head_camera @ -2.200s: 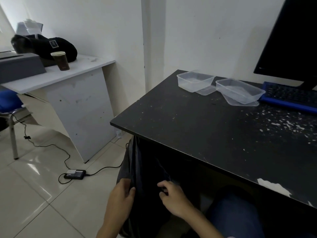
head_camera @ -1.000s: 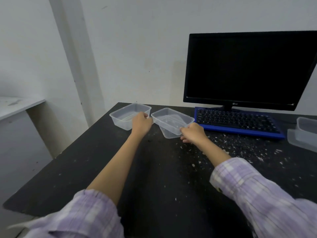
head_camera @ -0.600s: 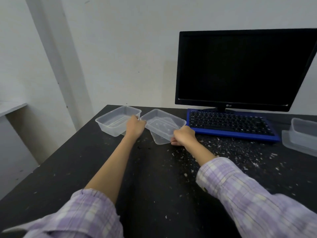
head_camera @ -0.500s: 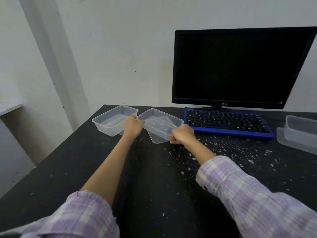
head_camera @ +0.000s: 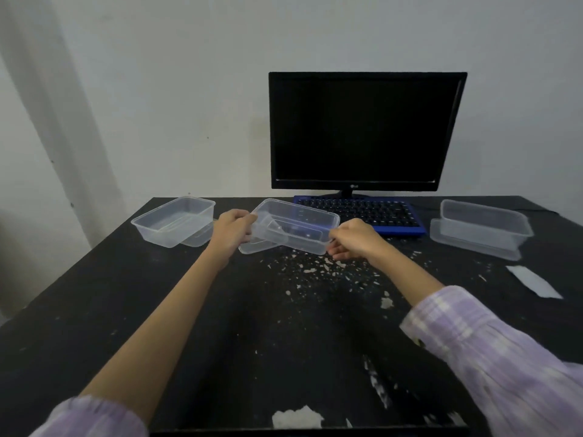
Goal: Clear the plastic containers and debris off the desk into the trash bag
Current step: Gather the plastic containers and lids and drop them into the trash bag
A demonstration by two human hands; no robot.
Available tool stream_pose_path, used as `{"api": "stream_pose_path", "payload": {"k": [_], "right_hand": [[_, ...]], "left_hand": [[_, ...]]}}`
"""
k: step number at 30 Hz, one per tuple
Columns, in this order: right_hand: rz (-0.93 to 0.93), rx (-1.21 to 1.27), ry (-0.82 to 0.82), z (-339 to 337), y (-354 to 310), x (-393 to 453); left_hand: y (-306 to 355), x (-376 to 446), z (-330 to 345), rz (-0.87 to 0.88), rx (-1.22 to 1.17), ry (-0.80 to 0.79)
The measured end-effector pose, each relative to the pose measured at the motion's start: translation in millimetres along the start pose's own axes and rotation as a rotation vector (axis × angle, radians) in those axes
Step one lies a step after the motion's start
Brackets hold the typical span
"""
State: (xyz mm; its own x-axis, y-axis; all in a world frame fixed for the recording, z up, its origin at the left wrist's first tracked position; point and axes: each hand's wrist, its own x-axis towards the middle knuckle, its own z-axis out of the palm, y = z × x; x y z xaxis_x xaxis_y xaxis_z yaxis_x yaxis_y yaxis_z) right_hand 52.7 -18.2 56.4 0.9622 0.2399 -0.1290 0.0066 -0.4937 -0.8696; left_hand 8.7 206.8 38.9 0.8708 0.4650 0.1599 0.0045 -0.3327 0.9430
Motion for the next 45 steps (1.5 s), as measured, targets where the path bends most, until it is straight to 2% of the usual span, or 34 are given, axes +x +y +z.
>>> {"api": "stream_pose_path", "payload": {"k": [7,12,22,28,32,36,40,45], "right_hand": [[-0.032,-0.027,0.044,-48.1,39.6,-48.6],[-0.098,-0.079,0.06,-54.0,66.3,-82.2],[-0.179,-0.142,-0.111,5.5,65.6,-101.5],[-0.228,-0.191,-0.155,30.3,72.2,-97.4],[-0.227,-0.299,-0.114,28.3,81.0,-95.1],[-0.203,-0.37,-0.036,16.2,74.4,-78.3],[-0.264,-0.381,-0.031,5.5,47.4,-52.3],[-0.249,-0.373,-0.079,21.9,2.7,1.5]], "left_hand": [[19.0,-68.3,17.0,0.089,-0.023,-0.126],[12.2,-109.1,20.2,0.092,-0.037,-0.17],[-24.0,-143.0,-30.9,0.003,0.017,0.02],[-47.0,-153.2,-49.3,-0.102,0.021,0.047],[-52.3,-150.8,-53.6,-0.127,0.09,0.021],[-44.1,-129.6,-67.9,-0.069,0.238,0.096],[-27.5,-93.6,-70.7,-0.043,0.191,0.134],[-15.3,-30.3,-48.2,-0.101,0.058,0.03]]}}
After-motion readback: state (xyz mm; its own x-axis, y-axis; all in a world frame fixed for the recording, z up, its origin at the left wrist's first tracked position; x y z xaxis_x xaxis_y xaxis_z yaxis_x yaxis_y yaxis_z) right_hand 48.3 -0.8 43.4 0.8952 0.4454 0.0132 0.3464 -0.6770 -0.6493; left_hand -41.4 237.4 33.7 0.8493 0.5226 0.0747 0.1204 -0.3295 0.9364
